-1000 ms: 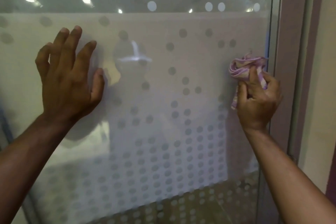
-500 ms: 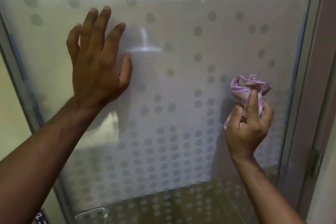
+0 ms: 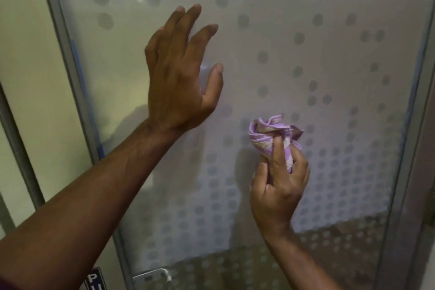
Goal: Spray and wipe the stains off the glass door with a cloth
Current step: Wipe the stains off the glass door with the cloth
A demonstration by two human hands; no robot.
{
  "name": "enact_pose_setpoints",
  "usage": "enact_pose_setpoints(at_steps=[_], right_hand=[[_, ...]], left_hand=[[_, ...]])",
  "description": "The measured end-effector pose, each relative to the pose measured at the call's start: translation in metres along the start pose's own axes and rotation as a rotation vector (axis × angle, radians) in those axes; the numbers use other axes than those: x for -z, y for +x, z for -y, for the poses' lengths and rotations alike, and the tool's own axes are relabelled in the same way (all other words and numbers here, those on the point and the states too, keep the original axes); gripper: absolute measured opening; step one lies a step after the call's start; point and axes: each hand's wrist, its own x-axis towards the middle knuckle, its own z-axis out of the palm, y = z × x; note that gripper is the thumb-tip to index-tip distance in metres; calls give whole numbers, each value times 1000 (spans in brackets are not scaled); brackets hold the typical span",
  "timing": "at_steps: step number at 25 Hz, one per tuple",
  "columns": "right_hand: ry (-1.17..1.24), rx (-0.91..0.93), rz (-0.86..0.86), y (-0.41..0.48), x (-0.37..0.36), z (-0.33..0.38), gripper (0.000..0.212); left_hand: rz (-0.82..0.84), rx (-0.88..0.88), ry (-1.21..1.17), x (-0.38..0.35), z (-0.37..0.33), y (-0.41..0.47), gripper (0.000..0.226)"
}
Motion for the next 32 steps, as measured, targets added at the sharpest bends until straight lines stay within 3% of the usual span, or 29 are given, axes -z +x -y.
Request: enact_pose_setpoints(at_steps=[10, 15, 19, 23, 28, 32], right_hand=[[63, 106, 245, -68, -23, 97, 52], [143, 45, 345, -77, -15, 122, 74], [311, -254, 474, -66, 5, 140, 86], [553, -544, 594, -71, 25, 160, 79], [662, -714, 729, -96, 63, 183, 59], [742, -797, 918, -120, 107, 195, 55]], left_hand=[[178, 28, -253, 39, 10, -5, 64], [153, 120, -318, 78, 26, -36, 62], [21, 363, -359, 126, 29, -101, 51], [25, 717, -395, 184, -6, -199, 48], [93, 1103, -481, 249, -70, -272, 53], [82, 1243, -452, 279, -122, -298, 55]])
